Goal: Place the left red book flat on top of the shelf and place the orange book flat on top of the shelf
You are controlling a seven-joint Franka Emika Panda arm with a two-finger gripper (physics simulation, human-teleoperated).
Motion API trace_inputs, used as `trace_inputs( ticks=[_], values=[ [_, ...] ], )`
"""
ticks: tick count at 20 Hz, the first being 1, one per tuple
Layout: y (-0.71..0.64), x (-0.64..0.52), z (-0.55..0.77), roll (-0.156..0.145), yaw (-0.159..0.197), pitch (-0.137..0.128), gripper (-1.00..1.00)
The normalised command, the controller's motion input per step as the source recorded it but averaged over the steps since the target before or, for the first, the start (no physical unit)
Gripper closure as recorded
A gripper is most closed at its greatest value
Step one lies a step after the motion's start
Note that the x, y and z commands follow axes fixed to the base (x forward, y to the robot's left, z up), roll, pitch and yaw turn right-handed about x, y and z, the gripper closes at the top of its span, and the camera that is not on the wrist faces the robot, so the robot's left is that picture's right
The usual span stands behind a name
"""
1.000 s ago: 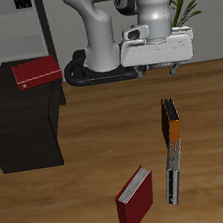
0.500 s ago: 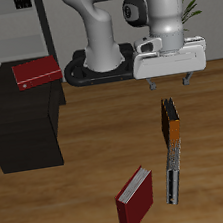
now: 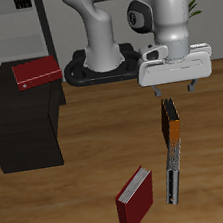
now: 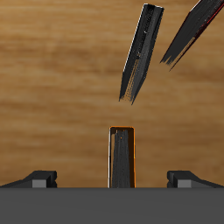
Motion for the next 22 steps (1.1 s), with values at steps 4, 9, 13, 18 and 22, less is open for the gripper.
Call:
trace_inputs(
  ticks=[4,9,13,18,22],
  values=[
    [-0.12,0.12,-0.14,-0.009,0.006,0.016,-1.00],
    [0.02,0.01,-0.17,0.007,0.022,0.010,-1.00],
    [0.05,-0.04,-0.25,0.018,-0.005,0.029,-1.00],
    [-0.03,0.00,-0.21,-0.007,-0.012,0.027,-1.00],
    [-0.08,0.05,-0.17,-0.016,0.010,0.021,-1.00]
  ],
)
